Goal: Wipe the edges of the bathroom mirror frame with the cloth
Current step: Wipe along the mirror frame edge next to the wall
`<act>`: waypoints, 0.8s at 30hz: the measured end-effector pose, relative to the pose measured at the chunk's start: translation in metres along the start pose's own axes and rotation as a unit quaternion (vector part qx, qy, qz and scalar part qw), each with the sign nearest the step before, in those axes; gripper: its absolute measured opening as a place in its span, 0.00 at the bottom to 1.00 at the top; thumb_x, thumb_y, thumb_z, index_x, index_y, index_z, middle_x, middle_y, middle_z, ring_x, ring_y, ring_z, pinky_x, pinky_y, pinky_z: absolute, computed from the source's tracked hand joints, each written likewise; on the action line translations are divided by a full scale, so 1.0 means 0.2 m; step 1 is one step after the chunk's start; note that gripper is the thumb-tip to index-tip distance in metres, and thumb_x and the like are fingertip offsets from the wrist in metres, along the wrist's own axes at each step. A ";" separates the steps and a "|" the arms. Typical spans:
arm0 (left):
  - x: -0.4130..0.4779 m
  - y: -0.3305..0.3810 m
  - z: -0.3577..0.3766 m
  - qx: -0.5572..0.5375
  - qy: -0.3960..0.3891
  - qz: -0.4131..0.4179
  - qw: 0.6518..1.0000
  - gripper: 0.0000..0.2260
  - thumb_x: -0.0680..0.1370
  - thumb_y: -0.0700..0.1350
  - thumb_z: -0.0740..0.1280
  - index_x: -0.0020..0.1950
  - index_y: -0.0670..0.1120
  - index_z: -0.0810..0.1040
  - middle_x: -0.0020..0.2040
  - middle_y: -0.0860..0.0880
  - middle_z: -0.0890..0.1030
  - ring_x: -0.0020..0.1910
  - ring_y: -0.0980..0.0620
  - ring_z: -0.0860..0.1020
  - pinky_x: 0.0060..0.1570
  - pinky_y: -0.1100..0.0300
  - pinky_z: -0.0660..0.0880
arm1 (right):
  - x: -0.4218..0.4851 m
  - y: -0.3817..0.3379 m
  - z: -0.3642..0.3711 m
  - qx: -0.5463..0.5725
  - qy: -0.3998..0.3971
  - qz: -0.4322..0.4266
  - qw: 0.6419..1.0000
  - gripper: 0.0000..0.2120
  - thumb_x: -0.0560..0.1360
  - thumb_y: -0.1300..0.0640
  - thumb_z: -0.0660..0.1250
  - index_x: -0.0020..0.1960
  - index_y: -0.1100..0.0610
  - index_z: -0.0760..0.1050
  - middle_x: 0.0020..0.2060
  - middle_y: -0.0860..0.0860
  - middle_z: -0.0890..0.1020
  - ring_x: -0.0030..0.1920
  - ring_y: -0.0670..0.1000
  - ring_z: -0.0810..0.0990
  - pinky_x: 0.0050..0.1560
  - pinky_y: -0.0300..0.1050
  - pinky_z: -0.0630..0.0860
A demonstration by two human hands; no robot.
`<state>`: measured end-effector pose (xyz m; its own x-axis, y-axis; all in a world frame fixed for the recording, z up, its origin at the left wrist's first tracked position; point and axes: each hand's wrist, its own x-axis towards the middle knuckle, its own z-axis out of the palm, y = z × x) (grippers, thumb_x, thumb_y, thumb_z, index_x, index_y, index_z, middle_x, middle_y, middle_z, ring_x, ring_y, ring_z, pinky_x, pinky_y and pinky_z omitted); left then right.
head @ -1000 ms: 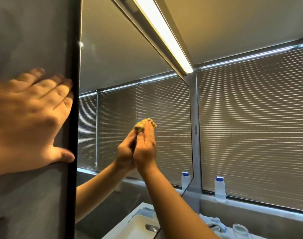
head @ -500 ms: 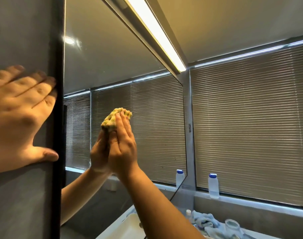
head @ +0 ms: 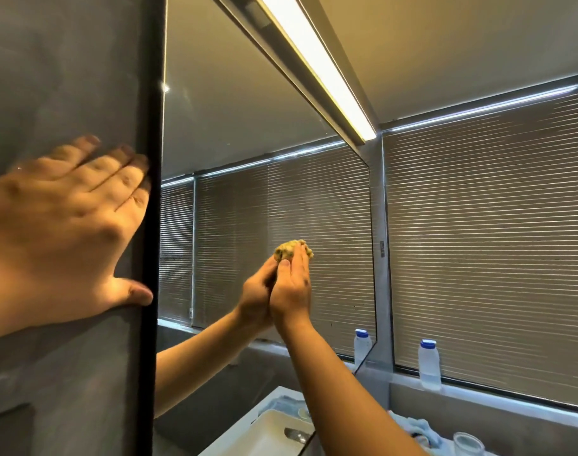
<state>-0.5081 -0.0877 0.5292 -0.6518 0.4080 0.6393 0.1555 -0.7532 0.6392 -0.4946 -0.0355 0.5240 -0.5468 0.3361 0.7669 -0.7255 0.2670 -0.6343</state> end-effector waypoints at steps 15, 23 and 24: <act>-0.05 0.16 0.01 -0.046 -0.104 0.225 0.968 0.20 0.84 0.44 0.53 0.73 0.36 0.66 0.73 0.39 0.69 0.73 0.46 0.67 0.73 0.55 0.60 | -0.03 -0.16 0.08 0.045 -0.022 -0.210 0.976 0.25 0.81 0.54 0.54 0.75 0.60 0.65 0.76 0.55 0.65 0.78 0.48 0.58 0.78 0.50 0.56; 0.29 -0.17 -0.07 0.064 0.012 0.036 0.997 0.23 0.81 0.46 0.56 0.74 0.36 0.65 0.72 0.38 0.69 0.75 0.42 0.63 0.76 0.51 0.56 | 0.23 0.19 -0.06 0.015 0.034 -0.002 0.999 0.29 0.78 0.51 0.52 0.76 0.61 0.62 0.76 0.54 0.64 0.77 0.49 0.59 0.78 0.44 0.53; 0.31 -0.21 -0.08 0.080 0.026 0.018 0.996 0.24 0.80 0.46 0.56 0.74 0.36 0.64 0.71 0.38 0.70 0.74 0.42 0.64 0.75 0.52 0.59 | 0.23 0.24 -0.09 0.007 0.041 0.035 0.999 0.27 0.80 0.52 0.52 0.77 0.60 0.62 0.77 0.55 0.63 0.77 0.51 0.59 0.78 0.47 0.54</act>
<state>-0.5674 -0.0392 0.5341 -0.6801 0.3516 0.6433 0.2935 -0.6736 0.6784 -0.5474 0.0084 0.5283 -0.5605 0.4255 0.7104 -0.6937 0.2274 -0.6835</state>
